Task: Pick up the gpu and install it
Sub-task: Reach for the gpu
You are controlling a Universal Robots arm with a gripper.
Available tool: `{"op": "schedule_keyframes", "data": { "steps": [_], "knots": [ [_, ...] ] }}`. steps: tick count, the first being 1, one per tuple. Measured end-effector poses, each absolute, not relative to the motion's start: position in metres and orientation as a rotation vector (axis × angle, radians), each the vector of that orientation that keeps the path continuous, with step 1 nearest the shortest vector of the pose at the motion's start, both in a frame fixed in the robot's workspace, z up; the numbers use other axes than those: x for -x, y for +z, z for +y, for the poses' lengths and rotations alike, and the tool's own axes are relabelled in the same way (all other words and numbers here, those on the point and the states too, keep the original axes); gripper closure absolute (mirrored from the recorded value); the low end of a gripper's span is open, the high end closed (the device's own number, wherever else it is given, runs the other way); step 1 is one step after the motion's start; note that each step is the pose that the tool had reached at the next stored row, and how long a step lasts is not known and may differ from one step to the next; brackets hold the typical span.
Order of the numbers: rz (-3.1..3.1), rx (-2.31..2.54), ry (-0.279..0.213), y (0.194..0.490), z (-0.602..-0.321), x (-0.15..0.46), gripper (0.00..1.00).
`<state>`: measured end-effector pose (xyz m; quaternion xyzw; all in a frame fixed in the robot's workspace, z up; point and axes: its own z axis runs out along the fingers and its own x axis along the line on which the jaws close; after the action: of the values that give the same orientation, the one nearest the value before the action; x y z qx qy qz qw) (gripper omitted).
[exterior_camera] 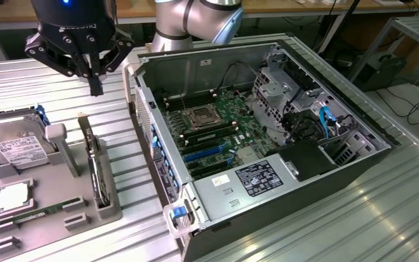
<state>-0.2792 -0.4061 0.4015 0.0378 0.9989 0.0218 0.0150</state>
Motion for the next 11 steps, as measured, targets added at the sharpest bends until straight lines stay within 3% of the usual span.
{"op": "schedule_keyframes", "data": {
  "steps": [11],
  "knots": [
    [3.107, -0.117, 0.068, 0.401, -0.410, 0.298, 0.89]
  ]
}}
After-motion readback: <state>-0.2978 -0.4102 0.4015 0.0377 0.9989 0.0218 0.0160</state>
